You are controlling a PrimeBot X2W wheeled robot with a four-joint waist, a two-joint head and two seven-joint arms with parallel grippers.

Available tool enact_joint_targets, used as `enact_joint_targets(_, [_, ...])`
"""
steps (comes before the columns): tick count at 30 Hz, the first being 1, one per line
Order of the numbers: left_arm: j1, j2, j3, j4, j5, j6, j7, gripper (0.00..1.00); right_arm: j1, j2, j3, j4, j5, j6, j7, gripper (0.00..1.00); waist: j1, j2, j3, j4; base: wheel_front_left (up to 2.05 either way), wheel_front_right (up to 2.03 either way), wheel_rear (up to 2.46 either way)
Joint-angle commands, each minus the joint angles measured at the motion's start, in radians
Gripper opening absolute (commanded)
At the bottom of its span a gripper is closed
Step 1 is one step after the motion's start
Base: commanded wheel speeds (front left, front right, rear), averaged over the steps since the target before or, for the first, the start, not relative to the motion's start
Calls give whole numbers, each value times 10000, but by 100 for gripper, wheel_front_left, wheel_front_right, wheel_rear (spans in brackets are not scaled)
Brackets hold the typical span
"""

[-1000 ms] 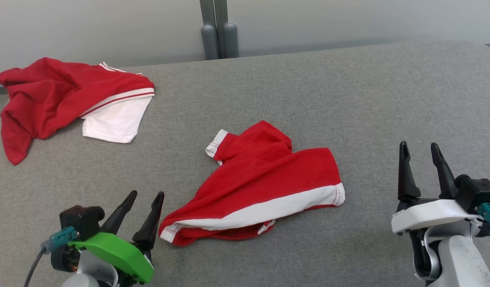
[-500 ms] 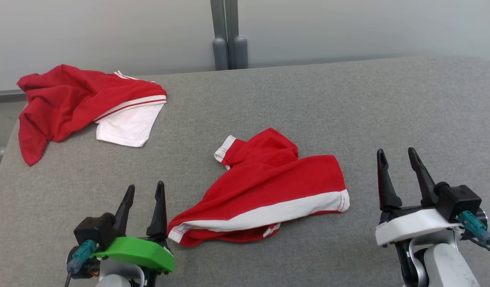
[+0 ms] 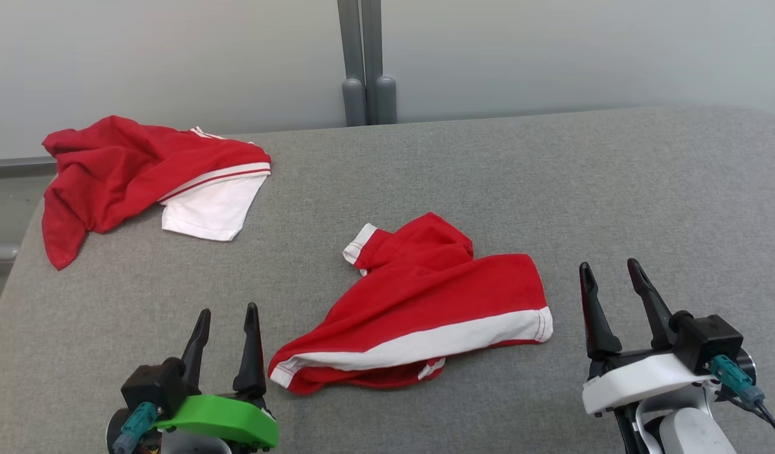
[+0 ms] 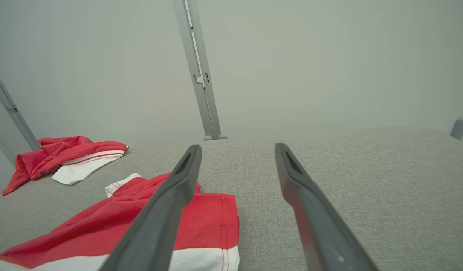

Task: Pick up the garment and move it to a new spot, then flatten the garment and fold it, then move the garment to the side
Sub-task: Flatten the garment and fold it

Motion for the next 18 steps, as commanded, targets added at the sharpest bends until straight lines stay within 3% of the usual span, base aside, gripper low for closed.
enact_joint_targets(1, [155,-67,127,8,124,-89,-29,100,87,-16,7,35,20,1,-30,100,0,0,-26,-9,0,0,0])
enact_joint_targets(9, [230,-332,489,126,603,-436,-30,100,90,-16,87,118,-57,1,-30,100,0,0,-46,-3,0,0,0])
enact_joint_targets(18, [775,-404,-151,1179,285,-615,472,100,184,-14,70,259,-166,1,-30,100,0,0,13,3,0,0,0])
